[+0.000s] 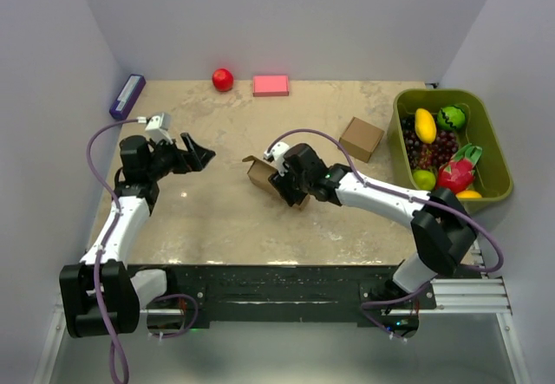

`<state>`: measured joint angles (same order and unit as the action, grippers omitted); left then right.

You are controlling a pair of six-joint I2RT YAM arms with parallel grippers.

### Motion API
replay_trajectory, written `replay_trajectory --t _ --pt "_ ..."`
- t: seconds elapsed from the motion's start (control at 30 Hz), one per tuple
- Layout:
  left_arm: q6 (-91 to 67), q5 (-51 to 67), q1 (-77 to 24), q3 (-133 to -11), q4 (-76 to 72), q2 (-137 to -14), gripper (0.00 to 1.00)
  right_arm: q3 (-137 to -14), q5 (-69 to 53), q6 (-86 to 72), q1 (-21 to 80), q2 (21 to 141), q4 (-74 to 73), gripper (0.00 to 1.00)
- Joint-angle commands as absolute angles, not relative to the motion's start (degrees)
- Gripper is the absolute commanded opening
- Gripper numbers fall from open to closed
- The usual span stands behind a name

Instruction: Fold the paper box

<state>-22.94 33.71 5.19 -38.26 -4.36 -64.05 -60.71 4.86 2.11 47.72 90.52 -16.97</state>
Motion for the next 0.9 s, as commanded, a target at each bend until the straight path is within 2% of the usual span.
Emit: replay_trajectory --t 0.0,0.13,0.27,0.33,0.37,0.43,0.47,0.57,0.67,0.87 --pt "-20.48 36.12 5.36 -39.90 -4.92 -63.98 0.98 -63.63 -6.85 6.50 45.36 92.20 -18.90 0.28" --pt "-20.57 41.12 4.92 -40.08 -6.50 -66.00 0.97 -64.69 -9.92 8.08 42.98 92.55 -18.72 0.28" --pt "-18.56 41.40 2.30 -40.52 -5.54 -66.62 0.97 -65.56 -13.26 9.31 41.05 93.16 -18.81 0.33" --pt "-17.58 40.79 1.41 -41.30 -3.88 -66.97 0.97 -66.44 -13.71 10.02 40.96 94.21 -19.42 0.38" --pt "-16.88 40.61 0.71 -41.48 -3.52 -67.15 0.97 -66.71 -13.45 10.02 40.70 94.57 -19.51 0.46" --pt "-16.26 40.08 0.44 -41.75 -2.99 -67.06 0.97 -67.15 -13.01 10.20 40.61 95.01 -19.34 0.53" --pt "-15.48 39.73 -1.04 -41.84 -2.73 -66.97 0.97 -67.24 -12.92 10.11 40.43 95.01 -19.16 0.64" --pt "-12.93 37.54 -3.33 -42.98 -0.71 -66.80 0.97 -67.32 -12.04 9.23 40.17 93.96 -17.93 0.77" --pt "-10.73 35.16 -5.70 -44.21 1.83 -67.06 0.97 -67.59 -10.38 8.26 40.08 92.91 -17.14 0.84" --pt "-7.39 31.47 -9.04 -46.66 3.86 -68.02 0.97 -68.47 -5.63 4.23 40.08 90.01 -16.70 0.89"
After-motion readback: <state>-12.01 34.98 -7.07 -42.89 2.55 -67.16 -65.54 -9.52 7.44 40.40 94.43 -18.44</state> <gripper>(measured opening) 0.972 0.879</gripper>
